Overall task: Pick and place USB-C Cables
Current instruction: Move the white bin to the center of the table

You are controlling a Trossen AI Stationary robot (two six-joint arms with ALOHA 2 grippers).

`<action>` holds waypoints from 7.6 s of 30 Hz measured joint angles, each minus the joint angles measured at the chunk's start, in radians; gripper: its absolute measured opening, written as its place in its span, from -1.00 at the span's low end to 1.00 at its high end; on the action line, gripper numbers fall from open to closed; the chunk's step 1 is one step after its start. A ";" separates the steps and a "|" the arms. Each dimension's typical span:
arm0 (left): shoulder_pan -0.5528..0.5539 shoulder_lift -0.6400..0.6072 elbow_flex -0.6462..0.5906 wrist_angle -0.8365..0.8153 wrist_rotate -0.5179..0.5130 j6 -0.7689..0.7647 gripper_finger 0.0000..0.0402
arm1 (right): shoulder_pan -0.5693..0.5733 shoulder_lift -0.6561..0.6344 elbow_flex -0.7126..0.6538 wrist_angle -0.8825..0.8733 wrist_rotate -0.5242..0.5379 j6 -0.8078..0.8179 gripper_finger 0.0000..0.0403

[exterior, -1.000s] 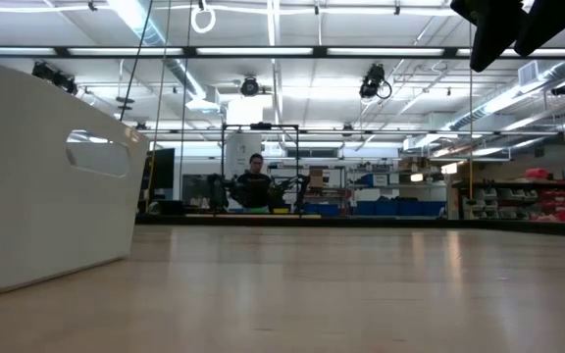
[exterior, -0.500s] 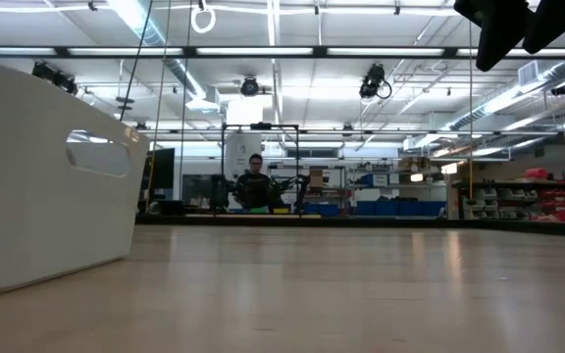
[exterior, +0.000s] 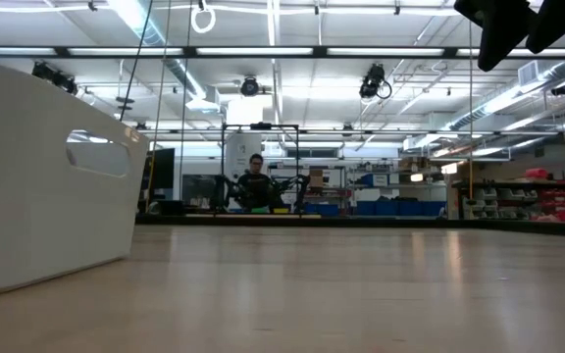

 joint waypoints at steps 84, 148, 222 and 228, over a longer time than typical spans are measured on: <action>0.046 -0.324 -0.785 -0.533 -0.087 -0.762 -0.13 | 0.021 0.000 0.000 0.004 -0.001 0.037 0.12; 0.731 -0.001 -0.448 -0.160 -0.012 0.130 -0.95 | 0.029 0.000 0.000 0.049 0.016 0.207 0.12; 0.763 0.063 -0.450 -0.093 -0.133 0.255 -0.41 | 0.075 0.000 -0.099 0.136 0.016 0.250 0.12; 0.763 0.063 -0.450 -0.092 -0.136 0.288 -0.41 | 0.088 0.000 -0.099 0.136 0.016 0.251 0.12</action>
